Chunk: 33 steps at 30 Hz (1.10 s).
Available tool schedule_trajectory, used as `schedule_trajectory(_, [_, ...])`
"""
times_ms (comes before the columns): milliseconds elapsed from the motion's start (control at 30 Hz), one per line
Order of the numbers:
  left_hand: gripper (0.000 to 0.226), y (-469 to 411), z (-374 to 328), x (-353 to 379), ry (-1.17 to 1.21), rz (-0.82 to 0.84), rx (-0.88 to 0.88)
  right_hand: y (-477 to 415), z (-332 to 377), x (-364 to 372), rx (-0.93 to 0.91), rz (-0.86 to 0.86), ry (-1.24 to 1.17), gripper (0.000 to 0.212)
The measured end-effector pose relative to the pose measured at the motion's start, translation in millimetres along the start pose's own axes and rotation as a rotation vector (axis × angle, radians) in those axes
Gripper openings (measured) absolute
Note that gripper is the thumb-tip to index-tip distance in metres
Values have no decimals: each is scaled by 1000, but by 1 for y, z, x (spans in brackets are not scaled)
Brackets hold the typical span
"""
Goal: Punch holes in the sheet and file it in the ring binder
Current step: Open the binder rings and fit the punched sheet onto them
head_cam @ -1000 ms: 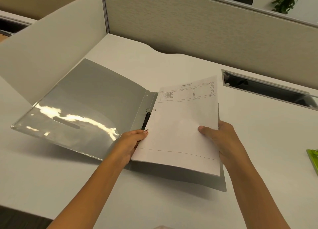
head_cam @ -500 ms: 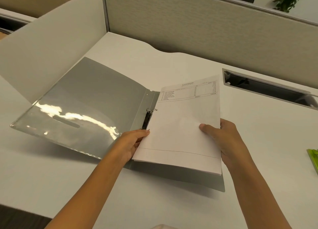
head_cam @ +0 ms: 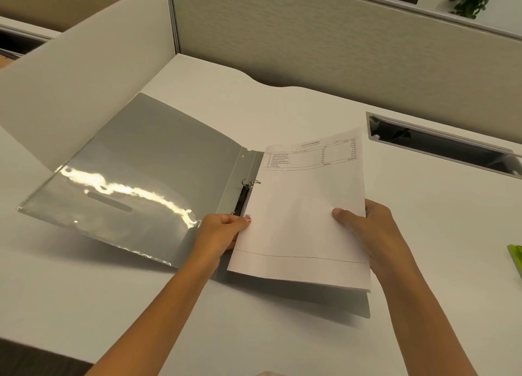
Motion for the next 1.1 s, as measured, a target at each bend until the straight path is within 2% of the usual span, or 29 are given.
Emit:
schedule_trajectory(200, [12,-1,-3,-10,-308,-52,79,-4,-12,2,41,-16,43,36])
schedule_trajectory(300, [9,4,-12,-19,-551,-175,166,-6,-19,3,69,-25,30,38])
schedule_trajectory(400, [6,9,-26,-22,-616,-293,290,-7,-25,5,94,-35,14,38])
schedule_trajectory(600, [13,-20,-42,-8,-553,-131,480,-10,-38,11,133,-50,-20,38])
schedule_trajectory(833, [27,-34,-37,3,-759,-76,685,-17,-56,11,162,-53,-3,30])
schedule_trajectory(933, [21,-41,-33,0,-745,-110,716,-18,-59,11,118,-48,227,32])
schedule_trajectory(1000, [19,-43,-32,-1,-714,-110,732,-16,-57,11,77,-122,478,37])
schedule_trajectory(1100, [18,-42,-31,1,-713,-124,739,-8,-49,18,-55,-276,663,43])
Point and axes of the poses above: each hand's wrist, its own y-axis away from the middle knuckle, its own x-axis out of the palm, z = x × y, the point moved 3 cm from there along -y, towards the middle knuckle, and after that the axes turned 6 degrees about -x, right-handed, at the moved point
